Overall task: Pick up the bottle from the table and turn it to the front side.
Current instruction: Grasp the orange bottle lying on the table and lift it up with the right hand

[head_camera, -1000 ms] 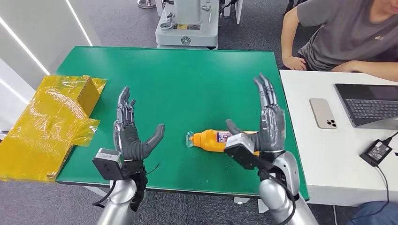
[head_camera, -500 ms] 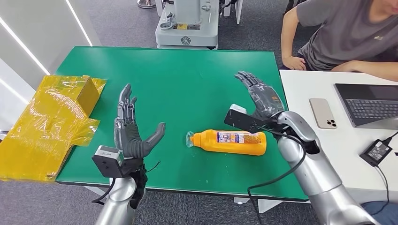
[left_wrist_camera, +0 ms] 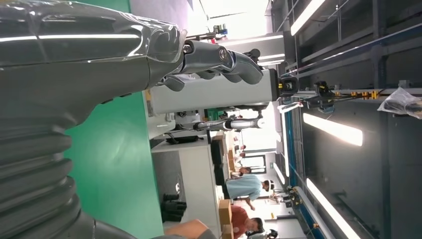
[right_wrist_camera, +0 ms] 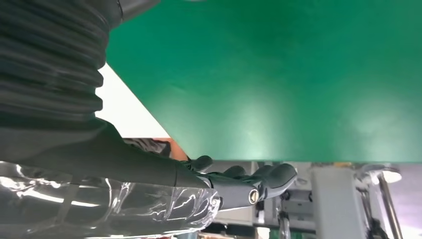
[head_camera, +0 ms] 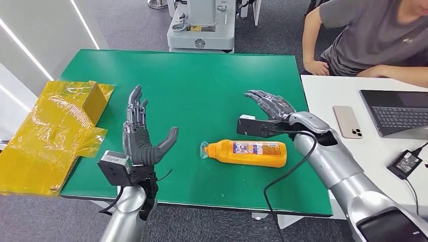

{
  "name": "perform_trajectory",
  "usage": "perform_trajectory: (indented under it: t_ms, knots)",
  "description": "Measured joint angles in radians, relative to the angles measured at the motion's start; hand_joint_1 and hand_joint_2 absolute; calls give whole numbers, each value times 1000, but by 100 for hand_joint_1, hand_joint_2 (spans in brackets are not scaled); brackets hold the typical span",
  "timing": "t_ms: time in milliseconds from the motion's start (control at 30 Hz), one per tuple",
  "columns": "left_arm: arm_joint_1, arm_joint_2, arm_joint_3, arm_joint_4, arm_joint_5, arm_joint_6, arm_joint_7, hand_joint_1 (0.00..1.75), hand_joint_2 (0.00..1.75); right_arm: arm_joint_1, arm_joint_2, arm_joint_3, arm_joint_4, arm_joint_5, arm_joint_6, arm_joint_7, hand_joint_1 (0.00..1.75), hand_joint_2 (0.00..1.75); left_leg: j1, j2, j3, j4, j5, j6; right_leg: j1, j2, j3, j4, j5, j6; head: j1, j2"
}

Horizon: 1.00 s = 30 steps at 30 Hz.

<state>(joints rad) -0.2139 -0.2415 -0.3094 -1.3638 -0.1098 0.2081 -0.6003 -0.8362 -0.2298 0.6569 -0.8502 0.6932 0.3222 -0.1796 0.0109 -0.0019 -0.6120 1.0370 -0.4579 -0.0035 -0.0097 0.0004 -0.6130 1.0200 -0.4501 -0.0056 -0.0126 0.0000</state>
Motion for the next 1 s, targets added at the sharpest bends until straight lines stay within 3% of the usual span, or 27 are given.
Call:
perform_trajectory:
  t_ms: [467, 1000]
  knots:
    - [-31, -2, -7, 0, 15, -3, 12, 0, 175, -50, 20, 164, 167, -99, 55, -48, 0, 175, 0, -1, 0, 0, 0, 0, 0, 0, 0, 0, 0, 0, 0, 0]
    - [-34, -2, -26, 0, 28, 2, 20, 0, 175, -5, 2, 224, 176, -157, 82, -49, 0, 175, 0, 0, 1, 0, 0, 0, 0, 0, 0, 0, 0, 0, 0, 0]
